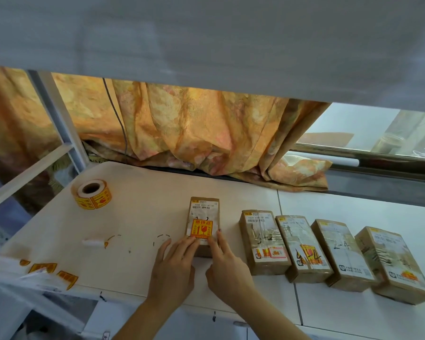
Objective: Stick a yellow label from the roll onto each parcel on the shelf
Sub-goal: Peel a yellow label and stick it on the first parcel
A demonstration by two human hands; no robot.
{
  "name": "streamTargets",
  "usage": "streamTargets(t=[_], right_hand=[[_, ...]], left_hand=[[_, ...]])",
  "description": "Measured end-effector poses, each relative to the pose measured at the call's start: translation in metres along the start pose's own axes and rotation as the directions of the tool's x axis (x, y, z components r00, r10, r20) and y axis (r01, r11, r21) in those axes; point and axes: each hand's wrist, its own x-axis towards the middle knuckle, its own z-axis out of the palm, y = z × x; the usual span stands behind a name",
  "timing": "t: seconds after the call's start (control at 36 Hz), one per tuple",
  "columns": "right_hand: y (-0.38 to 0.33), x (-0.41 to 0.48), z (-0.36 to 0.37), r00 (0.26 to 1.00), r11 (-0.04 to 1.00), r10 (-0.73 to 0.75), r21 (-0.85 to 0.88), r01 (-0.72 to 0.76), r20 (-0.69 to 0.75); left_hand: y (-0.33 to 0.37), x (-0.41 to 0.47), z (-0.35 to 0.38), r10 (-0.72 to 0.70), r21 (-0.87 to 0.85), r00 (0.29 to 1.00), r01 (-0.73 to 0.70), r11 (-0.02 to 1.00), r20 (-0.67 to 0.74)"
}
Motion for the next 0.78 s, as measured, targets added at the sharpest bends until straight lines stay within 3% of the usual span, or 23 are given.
streamTargets(t=[0.44,0.78], right_hand=[[-0.014,0.043,-0.007,0.999,1.000,-0.007,0.001,0.007,0.038],[-0.015,0.049,-0.003,1.000,1.000,0.004,-0.020,-0.004,0.018]], left_hand=[[-0.018,0.032,-0.002,-0.137,-0.161,0.989,0.145,0.976,0.058],[-0.016,0.035,0.003,-0.183,-0.182,0.982,0.190,0.965,0.054]])
